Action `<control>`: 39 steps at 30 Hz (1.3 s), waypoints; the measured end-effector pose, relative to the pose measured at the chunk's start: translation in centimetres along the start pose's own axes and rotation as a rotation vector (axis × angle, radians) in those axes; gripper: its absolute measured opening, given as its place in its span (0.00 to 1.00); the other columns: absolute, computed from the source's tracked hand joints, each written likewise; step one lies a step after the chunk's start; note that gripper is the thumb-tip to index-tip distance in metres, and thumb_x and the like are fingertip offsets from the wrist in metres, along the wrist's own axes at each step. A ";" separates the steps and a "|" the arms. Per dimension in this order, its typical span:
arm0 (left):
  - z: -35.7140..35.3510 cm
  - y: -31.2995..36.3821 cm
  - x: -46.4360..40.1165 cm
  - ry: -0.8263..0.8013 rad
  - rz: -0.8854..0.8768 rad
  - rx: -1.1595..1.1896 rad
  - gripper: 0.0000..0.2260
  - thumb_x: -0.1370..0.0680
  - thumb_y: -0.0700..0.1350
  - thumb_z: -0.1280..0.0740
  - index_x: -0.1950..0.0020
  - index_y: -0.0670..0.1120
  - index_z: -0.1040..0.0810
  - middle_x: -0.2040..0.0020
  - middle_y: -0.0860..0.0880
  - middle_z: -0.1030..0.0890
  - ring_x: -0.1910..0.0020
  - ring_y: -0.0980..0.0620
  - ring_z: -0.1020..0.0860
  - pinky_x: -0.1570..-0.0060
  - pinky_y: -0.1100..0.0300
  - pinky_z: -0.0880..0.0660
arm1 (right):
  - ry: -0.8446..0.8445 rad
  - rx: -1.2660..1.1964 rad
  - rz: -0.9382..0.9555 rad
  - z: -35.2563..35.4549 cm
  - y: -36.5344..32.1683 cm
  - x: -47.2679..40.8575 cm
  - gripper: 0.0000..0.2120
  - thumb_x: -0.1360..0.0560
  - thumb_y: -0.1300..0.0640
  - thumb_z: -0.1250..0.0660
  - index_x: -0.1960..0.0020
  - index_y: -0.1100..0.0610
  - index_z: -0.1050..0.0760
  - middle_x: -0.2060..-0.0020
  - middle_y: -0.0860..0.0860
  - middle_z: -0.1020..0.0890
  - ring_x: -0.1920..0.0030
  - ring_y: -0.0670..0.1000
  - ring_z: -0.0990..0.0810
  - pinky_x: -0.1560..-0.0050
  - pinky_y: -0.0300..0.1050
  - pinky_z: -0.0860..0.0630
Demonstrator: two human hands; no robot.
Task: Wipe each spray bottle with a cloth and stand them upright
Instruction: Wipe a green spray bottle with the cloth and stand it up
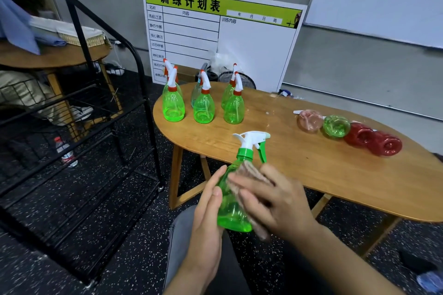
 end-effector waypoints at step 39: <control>0.3 -0.2 -0.1 0.018 0.011 -0.022 0.16 0.14 0.54 0.40 0.27 0.59 0.22 0.32 0.45 0.17 0.30 0.45 0.20 0.26 0.41 0.29 | -0.037 -0.009 0.134 -0.5 -1.9 1.3 0.12 0.18 0.47 0.32 0.36 0.43 0.17 0.60 0.48 0.24 0.66 0.44 0.28 0.71 0.38 0.27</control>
Point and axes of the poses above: each hand's wrist, its own x-axis away from the middle knuckle, its own z-axis out of the back of the hand, y = z × x, the point moved 6 cm from there along -x, towards the middle knuckle
